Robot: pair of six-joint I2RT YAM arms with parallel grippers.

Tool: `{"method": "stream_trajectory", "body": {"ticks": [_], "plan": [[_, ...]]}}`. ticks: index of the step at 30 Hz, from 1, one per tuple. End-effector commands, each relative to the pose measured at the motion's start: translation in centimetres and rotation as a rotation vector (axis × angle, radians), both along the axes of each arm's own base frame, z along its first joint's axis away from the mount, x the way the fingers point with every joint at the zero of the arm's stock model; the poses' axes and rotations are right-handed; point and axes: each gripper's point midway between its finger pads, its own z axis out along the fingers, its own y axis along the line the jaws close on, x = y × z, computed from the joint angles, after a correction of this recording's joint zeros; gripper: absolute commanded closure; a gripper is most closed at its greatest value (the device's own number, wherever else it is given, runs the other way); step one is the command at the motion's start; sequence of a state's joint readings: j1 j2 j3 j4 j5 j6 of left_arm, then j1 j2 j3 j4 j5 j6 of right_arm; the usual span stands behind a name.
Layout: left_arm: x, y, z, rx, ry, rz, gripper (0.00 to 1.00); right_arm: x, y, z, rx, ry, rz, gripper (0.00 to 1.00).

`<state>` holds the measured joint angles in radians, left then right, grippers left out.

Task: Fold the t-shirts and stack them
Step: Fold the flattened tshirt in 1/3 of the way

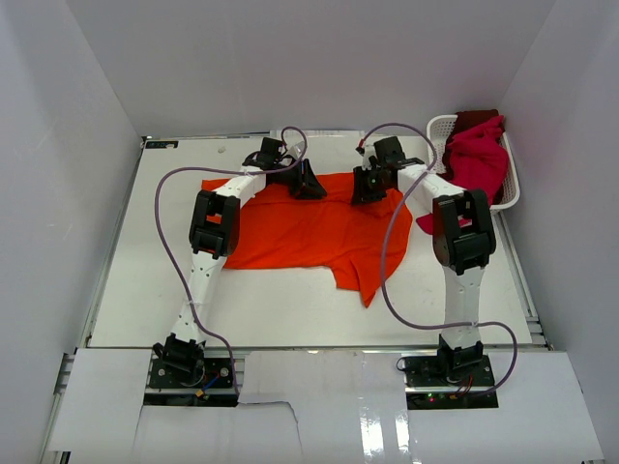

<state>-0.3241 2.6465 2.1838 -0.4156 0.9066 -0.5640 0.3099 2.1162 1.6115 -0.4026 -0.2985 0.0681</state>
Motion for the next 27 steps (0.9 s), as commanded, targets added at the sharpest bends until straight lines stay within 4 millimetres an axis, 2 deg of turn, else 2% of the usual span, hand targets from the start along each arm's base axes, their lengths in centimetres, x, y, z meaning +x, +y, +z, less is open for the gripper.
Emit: {"method": "stream_trajectory", "body": {"ticks": [1,14,27], "plan": [[-0.8,-0.1,0.0,0.049,0.005,-0.009,0.54,2.3,1.2,1.8,0.029,-0.082,0.014,0.68],[-1.0,0.0,-0.1,0.058,0.005,-0.014,0.54,4.3,1.3,2.3,0.018,-0.128,0.009,0.64],[-1.1,0.2,-0.4,0.067,0.006,-0.013,0.54,4.5,1.7,0.4,0.024,-0.094,0.024,0.66]]}}
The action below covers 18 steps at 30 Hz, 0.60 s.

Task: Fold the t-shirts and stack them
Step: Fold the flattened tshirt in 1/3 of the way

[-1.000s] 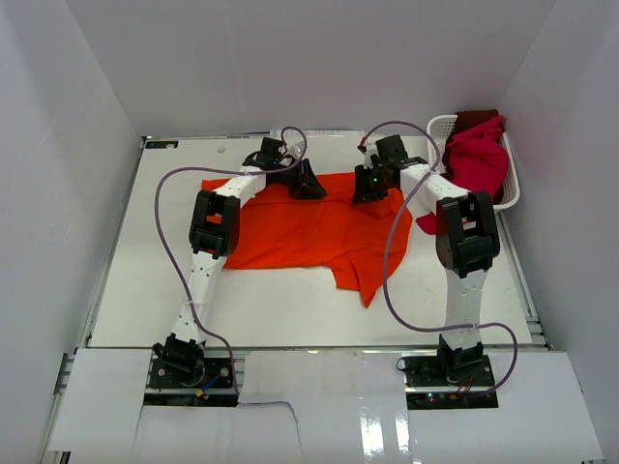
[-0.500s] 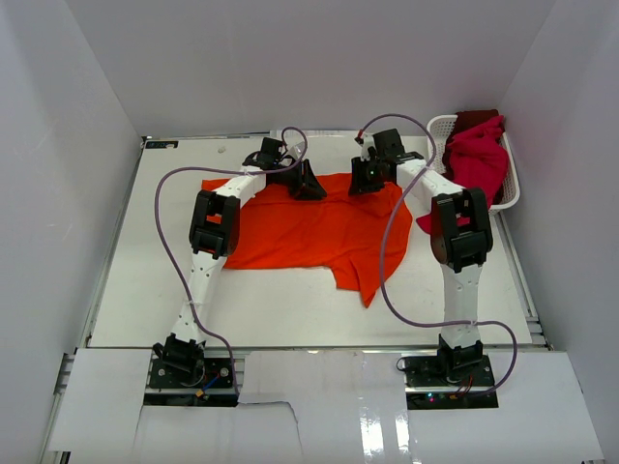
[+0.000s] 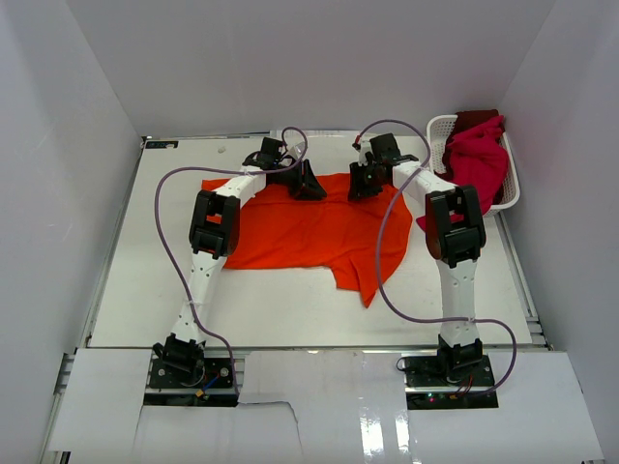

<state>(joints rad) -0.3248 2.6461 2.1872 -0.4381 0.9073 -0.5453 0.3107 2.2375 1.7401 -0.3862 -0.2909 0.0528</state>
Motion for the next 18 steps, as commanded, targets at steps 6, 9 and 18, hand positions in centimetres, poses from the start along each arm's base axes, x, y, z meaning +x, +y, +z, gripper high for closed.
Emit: {"method": "stream_trajectory", "body": {"ticks": [6,9,18], "plan": [[-0.8,0.1,-0.3,0.062,0.007,-0.003,0.54,1.2,1.1,1.8,0.046,-0.049,0.013,0.87],[-0.8,0.1,-0.2,0.061,0.004,-0.003,0.54,0.8,1.5,2.6,0.083,-0.031,0.005,0.92],[-1.0,0.1,-0.2,0.066,0.006,-0.004,0.54,-0.8,2.5,4.3,0.163,0.046,0.0,0.92]]}}
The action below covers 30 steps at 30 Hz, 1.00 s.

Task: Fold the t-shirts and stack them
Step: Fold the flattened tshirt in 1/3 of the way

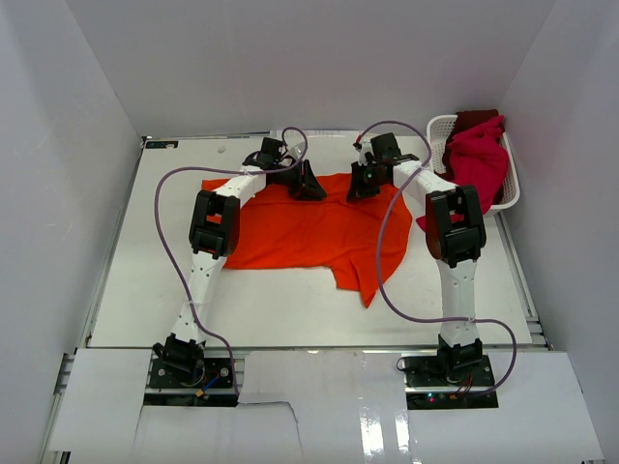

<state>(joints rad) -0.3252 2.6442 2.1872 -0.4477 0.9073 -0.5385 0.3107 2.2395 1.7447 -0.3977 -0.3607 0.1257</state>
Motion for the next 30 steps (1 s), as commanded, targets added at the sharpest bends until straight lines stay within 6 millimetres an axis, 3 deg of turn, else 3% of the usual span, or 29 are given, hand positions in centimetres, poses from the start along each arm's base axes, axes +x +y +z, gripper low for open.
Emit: {"method": "stream_trajectory", "body": {"ticks": [1,12,28,30], "plan": [[-0.8,0.2,-0.3,0.063,0.008,0.001,0.54,-0.2,1.6,4.1,0.093,-0.013,0.008,0.92],[-0.9,0.2,0.0,0.062,0.005,0.0,0.54,-3.6,3.1,4.6,0.091,0.051,0.016,0.92],[-1.1,0.2,-0.4,0.064,0.015,-0.004,0.54,-7.5,6.1,2.9,0.138,0.17,0.015,0.92],[-1.1,0.2,-0.4,0.063,0.012,-0.005,0.54,-8.1,6.4,2.5,0.137,0.191,0.014,0.86]]}}
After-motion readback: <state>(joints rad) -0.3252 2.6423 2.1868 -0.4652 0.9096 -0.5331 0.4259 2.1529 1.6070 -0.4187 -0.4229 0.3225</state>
